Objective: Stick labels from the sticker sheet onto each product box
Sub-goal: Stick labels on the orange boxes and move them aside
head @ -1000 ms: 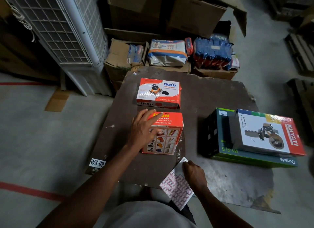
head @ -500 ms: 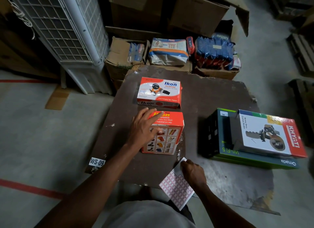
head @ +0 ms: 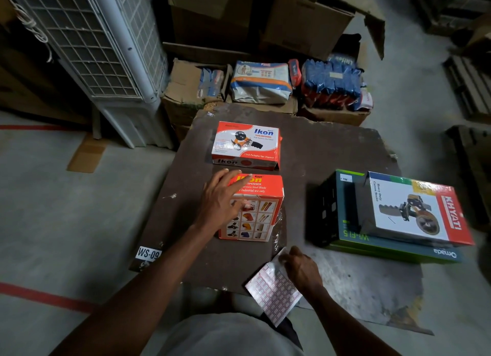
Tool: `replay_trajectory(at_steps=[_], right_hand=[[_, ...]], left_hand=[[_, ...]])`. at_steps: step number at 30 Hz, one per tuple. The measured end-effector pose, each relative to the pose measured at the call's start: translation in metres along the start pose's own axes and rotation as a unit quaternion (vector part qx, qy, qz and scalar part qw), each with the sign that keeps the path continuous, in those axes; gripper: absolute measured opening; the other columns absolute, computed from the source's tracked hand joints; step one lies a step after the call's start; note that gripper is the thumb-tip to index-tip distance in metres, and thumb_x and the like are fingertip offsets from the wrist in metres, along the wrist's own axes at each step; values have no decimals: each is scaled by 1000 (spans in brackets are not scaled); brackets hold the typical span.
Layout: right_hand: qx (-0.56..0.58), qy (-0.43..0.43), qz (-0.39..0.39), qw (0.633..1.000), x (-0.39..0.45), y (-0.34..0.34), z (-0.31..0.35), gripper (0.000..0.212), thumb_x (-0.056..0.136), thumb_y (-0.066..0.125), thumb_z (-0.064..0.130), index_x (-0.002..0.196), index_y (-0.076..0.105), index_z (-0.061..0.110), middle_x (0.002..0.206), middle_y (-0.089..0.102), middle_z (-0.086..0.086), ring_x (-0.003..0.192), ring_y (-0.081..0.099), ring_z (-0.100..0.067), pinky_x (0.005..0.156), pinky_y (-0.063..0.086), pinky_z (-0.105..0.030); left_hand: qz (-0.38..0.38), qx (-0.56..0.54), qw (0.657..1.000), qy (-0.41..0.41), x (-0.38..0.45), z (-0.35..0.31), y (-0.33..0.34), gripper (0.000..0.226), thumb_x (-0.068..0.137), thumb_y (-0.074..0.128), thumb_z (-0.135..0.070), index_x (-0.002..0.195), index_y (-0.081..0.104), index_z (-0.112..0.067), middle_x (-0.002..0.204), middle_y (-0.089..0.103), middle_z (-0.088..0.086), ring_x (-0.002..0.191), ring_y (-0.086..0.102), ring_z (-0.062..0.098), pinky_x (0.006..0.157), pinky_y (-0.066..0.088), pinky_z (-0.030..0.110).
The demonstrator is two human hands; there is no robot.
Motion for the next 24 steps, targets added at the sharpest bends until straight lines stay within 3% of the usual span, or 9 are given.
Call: replay_trajectory(at_steps=[6,10,12,15,19,21,24], right_hand=[[26,-10,-2,1000,-7,-13,1,29,102,53,33,125,71,29,113,57,-1,92,66,-23,76,60,-32],[61,1,-15,998,-9,-13,-3,39,105,47,31,143,54,34,115,56,3,86,61,-14,67,49,-19],[117,37,-28,992,-10,-17,-6,40,106,45,29,146,47,34,122,58,3,90,62,-13,70,53,-22],[190,81,-62,977,-16,-27,-8,33,105,49,26,137,57,28,124,60,4,98,64,-15,77,56,-26],[257,108,-103,955,-19,-40,-2,16,102,59,31,113,69,26,108,64,8,91,64,-11,70,45,-12],[336,129,-129,924,-18,-50,4,8,100,62,31,98,70,28,96,68,7,85,67,-15,68,52,-21],[472,157,-153,854,-19,-75,26,9,99,65,29,92,71,28,85,72,2,80,70,-24,66,58,-36]], left_hand=[[-1,-1,1000,1,-1,-1,0,76,86,77,-37,152,40,-37,156,41,0,147,27,25,115,27,54],[-1,1,1000,0,-2,-1,0,77,86,78,-36,152,39,-37,156,41,0,147,26,25,115,27,55],[-1,2,1000,-2,-3,-1,0,77,86,78,-35,152,39,-37,156,40,0,148,26,25,115,27,55],[-5,-3,1000,-2,-5,-2,1,78,85,79,-35,152,40,-37,156,41,1,148,27,26,115,28,57],[-6,-3,1000,-4,-7,-2,0,76,86,77,-36,152,40,-37,156,40,0,148,25,25,115,27,56],[-6,-1,1000,-5,-7,-3,0,76,86,77,-36,152,39,-37,156,40,1,148,25,26,115,27,56],[-10,-2,1000,-4,-9,-3,0,76,86,77,-36,152,40,-37,156,41,1,148,26,26,114,28,58]])
Point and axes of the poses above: each hand's wrist, its own x-axis towards the middle knuckle, its own y-axis out of the palm, z = x × y, the point moved 5 cm from there along x, towards the middle knuckle
